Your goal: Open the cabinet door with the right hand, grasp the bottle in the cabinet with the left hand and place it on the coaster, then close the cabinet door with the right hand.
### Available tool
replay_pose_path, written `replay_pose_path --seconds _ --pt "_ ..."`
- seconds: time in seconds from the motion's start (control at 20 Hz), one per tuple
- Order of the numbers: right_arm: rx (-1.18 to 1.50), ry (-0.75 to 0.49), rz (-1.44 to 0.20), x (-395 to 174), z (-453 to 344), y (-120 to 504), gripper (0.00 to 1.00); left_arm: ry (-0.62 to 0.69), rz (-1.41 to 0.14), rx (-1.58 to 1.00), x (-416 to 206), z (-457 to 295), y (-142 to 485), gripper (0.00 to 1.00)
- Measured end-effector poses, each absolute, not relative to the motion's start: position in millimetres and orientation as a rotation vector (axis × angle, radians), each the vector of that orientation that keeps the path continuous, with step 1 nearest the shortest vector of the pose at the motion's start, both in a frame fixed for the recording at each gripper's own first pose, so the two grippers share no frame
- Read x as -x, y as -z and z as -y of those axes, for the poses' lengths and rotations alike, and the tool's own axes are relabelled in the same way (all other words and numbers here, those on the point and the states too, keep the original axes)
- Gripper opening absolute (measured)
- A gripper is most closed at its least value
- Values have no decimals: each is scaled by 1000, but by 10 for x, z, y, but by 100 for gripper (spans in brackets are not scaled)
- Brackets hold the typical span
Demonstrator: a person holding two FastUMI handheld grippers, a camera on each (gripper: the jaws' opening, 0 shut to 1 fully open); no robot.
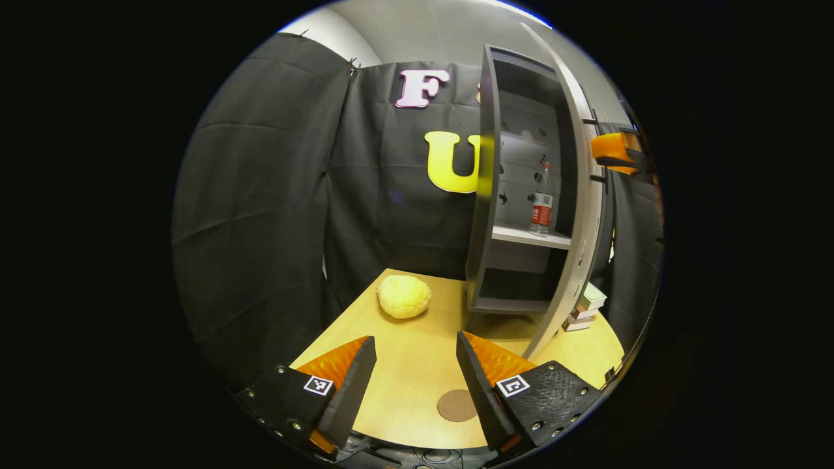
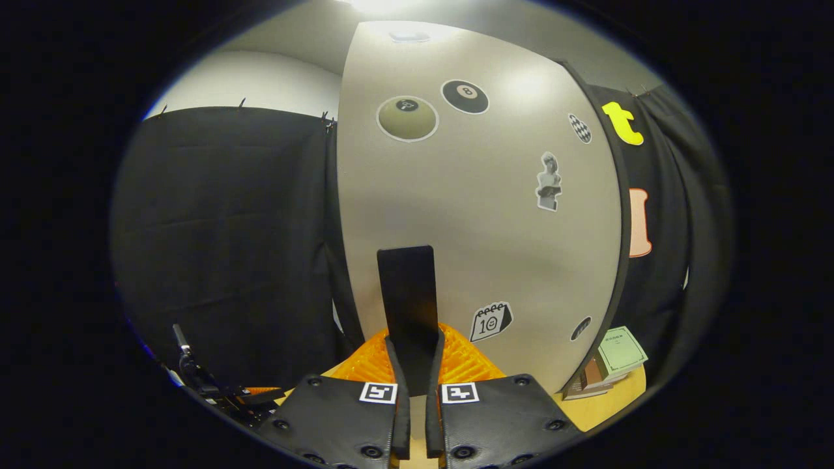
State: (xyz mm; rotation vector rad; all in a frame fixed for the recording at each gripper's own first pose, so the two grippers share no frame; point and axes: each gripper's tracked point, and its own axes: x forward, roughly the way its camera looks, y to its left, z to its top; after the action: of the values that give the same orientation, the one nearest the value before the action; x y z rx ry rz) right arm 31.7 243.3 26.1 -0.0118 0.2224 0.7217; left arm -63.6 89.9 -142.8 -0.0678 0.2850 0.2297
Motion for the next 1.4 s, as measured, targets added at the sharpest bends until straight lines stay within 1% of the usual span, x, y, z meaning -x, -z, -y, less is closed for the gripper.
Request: replay_pose_path --seconds 0.3,0.65,0.9,0.95,1.0,1.25,1.35,1.4 --pt "-16 -675 -237 -306 -2297 -257 11 -131 -278 43 393 -539 1429 73" --pt "-4 -567 -237 -308 -2099 -259 11 -9 -276 8 209 -32 1465 72" --pt "-15 -443 -235 -377 -1914 -268 10 49 -294 22 68 185 1555 72" --pt "-18 -414 -234 -381 -1860 -278 7 61 -296 23 33 236 1547 72" --pt "-18 -386 -236 -412 -1808 -267 10 74 -297 22 12 289 1559 72" --pt "-75 -249 -227 -428 -1640 -276 9 144 -303 3 -139 532 1584 72" --pt "-88 -179 -209 -466 -1546 -288 7 171 -306 25 -191 634 1578 72" --pt "-94 -157 -199 -455 -1512 -312 2 181 -303 36 -218 674 1561 72"
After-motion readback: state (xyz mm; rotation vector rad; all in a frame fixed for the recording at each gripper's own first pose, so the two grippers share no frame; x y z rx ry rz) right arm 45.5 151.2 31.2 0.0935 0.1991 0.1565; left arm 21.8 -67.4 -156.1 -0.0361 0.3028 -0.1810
